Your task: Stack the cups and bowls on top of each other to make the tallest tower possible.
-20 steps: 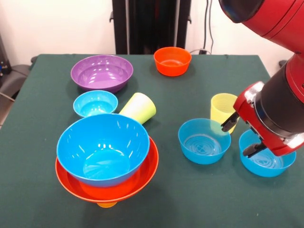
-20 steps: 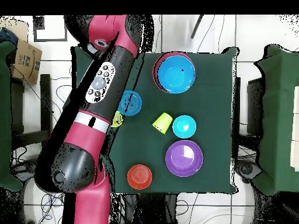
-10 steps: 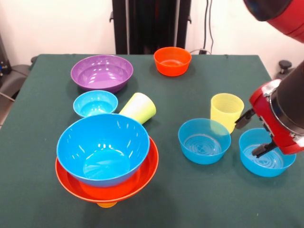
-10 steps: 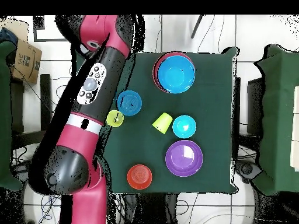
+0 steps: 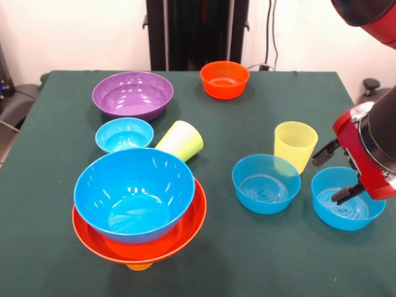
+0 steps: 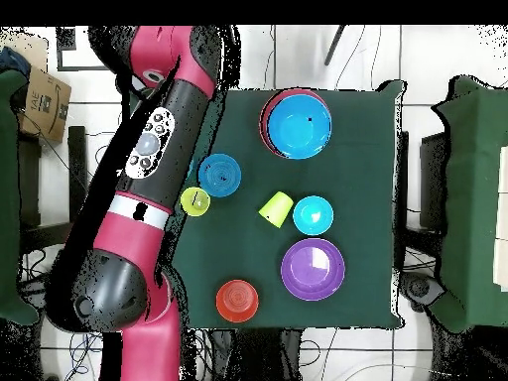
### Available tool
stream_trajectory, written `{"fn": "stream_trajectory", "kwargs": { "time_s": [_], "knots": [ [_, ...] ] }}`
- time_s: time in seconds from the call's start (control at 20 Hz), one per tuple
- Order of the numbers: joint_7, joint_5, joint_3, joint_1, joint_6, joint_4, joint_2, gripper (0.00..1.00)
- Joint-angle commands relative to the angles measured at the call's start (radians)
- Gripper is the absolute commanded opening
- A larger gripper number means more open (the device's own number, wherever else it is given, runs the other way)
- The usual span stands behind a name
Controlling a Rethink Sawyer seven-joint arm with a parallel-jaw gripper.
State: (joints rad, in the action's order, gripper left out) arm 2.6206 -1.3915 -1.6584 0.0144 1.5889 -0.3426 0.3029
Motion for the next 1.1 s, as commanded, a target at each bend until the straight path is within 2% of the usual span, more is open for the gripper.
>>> {"fn": "stream_trajectory", "kwargs": {
  "time_s": [0.05,0.4,0.65,0.8,0.9,0.95,1.05,1.1],
  "knots": [
    [0.2,0.032,0.02,-0.001,0.044,0.065,-0.013,1.0],
    [0.219,0.051,0.028,0.006,-0.068,0.029,0.02,1.0],
    [0.242,0.087,0.043,0.044,-0.14,-0.029,0.046,1.0],
    [0.222,0.105,0.071,0.065,-0.153,-0.059,0.051,1.0],
    [0.06,0.144,0.119,0.059,-0.092,-0.048,0.038,1.0],
    [-0.095,0.165,0.163,0.038,-0.031,-0.017,0.028,1.0],
    [-0.315,0.168,0.207,-0.022,0.038,0.081,0.027,1.0],
    [-0.352,0.161,0.219,-0.037,0.047,0.109,0.031,1.0]
  ]
}}
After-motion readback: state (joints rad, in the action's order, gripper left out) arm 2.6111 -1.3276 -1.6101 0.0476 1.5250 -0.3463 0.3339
